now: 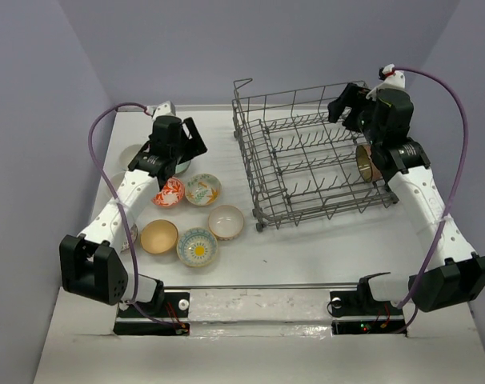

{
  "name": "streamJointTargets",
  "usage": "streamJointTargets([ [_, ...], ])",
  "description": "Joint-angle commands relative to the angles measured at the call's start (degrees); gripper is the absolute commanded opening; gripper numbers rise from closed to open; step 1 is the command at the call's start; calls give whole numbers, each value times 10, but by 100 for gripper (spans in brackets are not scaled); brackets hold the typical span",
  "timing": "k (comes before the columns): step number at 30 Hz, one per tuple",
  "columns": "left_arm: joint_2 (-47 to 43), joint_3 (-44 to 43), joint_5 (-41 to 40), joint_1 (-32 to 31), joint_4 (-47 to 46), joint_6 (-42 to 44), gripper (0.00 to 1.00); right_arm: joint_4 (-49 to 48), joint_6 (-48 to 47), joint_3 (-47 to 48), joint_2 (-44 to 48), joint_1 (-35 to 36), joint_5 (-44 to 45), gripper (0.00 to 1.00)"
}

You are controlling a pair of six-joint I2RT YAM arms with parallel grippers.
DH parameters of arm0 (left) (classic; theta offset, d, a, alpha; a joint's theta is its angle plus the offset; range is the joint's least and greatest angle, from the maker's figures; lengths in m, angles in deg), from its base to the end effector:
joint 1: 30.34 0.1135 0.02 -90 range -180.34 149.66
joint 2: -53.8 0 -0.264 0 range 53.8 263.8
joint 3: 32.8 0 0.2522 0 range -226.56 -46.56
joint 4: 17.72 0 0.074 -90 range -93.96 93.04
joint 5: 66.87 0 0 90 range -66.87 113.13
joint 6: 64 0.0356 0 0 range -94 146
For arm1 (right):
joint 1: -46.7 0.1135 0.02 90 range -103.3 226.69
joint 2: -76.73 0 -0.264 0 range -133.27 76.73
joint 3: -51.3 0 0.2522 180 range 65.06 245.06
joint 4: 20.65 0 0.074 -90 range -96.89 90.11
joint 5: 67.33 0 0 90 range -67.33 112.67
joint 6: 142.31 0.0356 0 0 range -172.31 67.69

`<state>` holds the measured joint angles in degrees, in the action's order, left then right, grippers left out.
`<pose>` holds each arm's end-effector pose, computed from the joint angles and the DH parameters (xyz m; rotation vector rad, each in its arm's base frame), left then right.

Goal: Load the bowls into the dish rack
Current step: Pick up the bowl from the corner of the board.

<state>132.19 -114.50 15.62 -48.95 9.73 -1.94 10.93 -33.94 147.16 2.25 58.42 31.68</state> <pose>0.3032 -0.0972 0.3420 -0.2484 1.9944 -0.3928 0.2867 0.0538 0.4405 0.2165 1.7396 0.2466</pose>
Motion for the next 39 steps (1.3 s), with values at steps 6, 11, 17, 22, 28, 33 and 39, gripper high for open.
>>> streamJointTargets([
  [6, 11, 31, -6, 103, -9, -51, 86, -25, 40, -48, 8, 2, -85, 87],
  [11, 40, 40, 2, 130, -12, -71, 85, -27, 40, -56, 14, 2, -101, 88],
  [17, 76, 31, 2, 153, -20, -102, 82, -29, 51, -56, 2, 2, -134, 88],
  [22, 113, -2, -19, 161, 0, -111, 80, -29, 46, -59, 3, 2, -132, 88],
  [28, 142, -11, -34, 174, 1, -113, 77, -29, 42, -63, 6, 2, -128, 88],
  [33, 167, -26, -47, 177, 3, -113, 72, -29, 41, -63, 5, 2, -132, 87],
  [39, 193, -39, -51, 181, 4, -109, 68, -29, 40, -69, 3, 2, -130, 88],
])
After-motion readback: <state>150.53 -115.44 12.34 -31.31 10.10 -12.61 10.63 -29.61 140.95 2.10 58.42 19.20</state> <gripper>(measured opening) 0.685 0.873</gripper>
